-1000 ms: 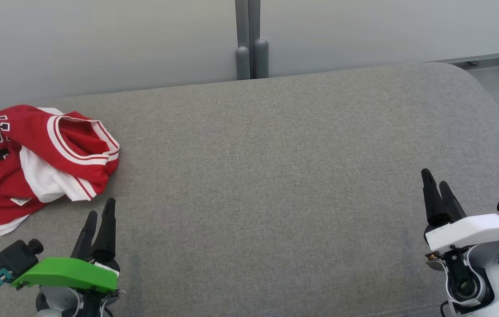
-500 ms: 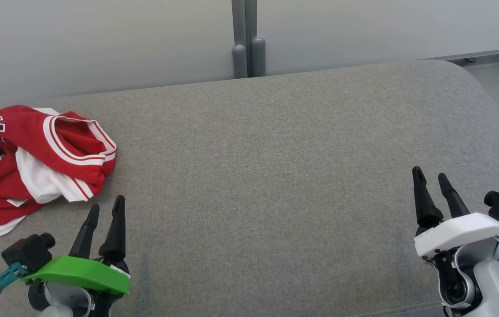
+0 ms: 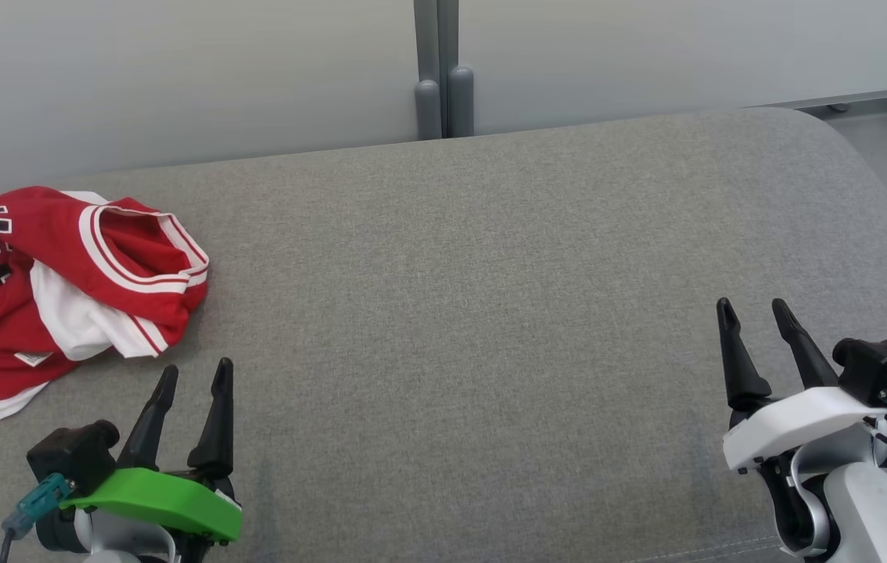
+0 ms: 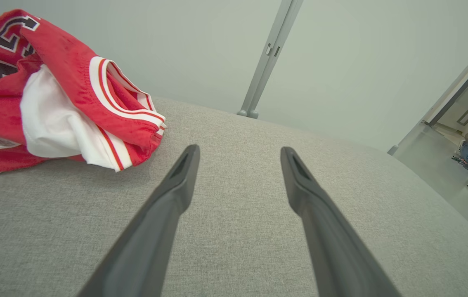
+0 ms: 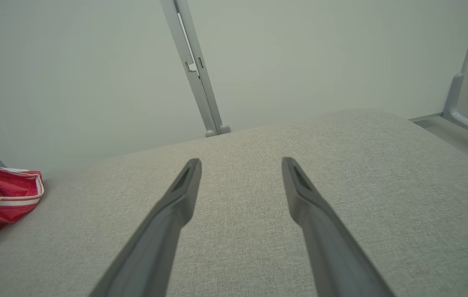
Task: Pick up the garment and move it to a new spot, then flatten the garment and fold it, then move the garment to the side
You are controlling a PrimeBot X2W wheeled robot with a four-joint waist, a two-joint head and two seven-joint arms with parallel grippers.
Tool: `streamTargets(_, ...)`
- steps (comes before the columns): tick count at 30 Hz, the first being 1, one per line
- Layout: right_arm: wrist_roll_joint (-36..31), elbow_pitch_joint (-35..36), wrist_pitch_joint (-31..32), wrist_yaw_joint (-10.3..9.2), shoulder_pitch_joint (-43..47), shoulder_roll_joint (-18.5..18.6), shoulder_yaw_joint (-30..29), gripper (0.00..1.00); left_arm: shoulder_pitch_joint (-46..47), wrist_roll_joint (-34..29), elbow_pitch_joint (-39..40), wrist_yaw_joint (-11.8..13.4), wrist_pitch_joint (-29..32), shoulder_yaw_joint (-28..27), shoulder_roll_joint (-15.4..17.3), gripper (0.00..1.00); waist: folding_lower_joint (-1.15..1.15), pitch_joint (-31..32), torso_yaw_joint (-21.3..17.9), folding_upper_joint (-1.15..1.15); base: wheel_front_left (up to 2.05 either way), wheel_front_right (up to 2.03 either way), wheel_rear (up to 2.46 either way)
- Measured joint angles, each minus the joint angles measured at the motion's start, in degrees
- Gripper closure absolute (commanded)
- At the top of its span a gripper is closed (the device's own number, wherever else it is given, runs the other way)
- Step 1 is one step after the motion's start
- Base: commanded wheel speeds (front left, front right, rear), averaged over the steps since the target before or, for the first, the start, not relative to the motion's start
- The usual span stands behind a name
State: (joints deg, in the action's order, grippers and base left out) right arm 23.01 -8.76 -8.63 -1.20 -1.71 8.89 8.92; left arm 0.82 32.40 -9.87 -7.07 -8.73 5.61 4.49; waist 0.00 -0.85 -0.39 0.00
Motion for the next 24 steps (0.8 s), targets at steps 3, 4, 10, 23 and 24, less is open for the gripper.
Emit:
streamTargets(3, -2.4, 0.0, -0.8, -0.48, 0.1, 0.3, 0.8, 0.00, -0.1, -2.3, 0.0, 0.0, -0.6, 0.1, 0.1, 0.00, 0.00, 0.1, 0.1, 0.00, 0.00, 0.00, 0.00)
streamTargets(4, -3.0, 0.0, -1.0, -0.48, 0.1, 0.4, 0.9, 0.00, -0.3, -2.9, 0.0, 0.0, -1.0, 0.1, 0.2, 0.00, 0.00, 0.1, 0.1, 0.00, 0.00, 0.00, 0.00)
streamTargets(10, -6.9, -0.1, -2.5, -0.98, 0.7, 0.7, 1.8, 0.00, -1.2, -7.0, -0.3, 0.0, -2.3, 0.5, 0.6, 0.00, 0.00, 0.4, 0.1, 0.00, 0.00, 0.00, 0.00)
streamTargets(23, -15.1, 0.0, -5.5, -1.92, 1.4, 0.7, 3.2, 0.00, -2.2, -14.9, -1.6, -0.1, -5.4, 1.3, 1.2, 0.00, 0.00, 0.8, -0.4, 0.00, 0.00, 0.00, 0.00)
streamTargets(24, -15.6, 0.0, -5.7, -1.91, 1.4, 0.7, 3.2, 0.00, -2.2, -15.3, -1.9, -0.1, -5.7, 1.3, 1.2, 0.00, 0.00, 0.8, -0.4, 0.00, 0.00, 0.00, 0.00)
